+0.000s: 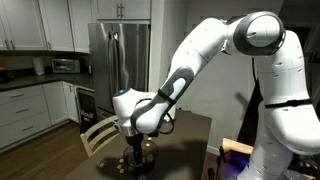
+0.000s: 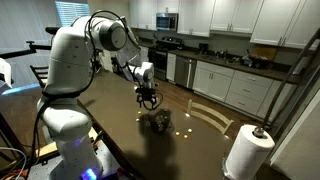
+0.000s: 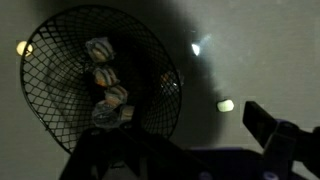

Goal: Put the plastic wrapper in the basket then put 3 the yellow objects in the basket, then put a plastic wrapper in the basket

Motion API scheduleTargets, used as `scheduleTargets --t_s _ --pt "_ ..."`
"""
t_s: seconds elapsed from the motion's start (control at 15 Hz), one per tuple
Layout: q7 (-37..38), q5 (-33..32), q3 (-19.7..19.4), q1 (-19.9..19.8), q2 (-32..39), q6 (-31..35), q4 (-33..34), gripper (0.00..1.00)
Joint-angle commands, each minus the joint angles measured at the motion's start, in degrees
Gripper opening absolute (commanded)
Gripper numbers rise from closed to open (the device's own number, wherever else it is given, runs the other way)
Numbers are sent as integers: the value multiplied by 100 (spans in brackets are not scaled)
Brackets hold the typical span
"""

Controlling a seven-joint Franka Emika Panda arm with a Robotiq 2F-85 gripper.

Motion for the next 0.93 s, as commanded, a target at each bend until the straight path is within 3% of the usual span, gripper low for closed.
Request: scheduleTargets --t_s 0.0,0.47,0.87 --pt "-424 161 118 9 114 -224 80 100" --pt "-221 39 54 64 161 40 5 100" --pt "-578 507 331 -84 675 607 136 100"
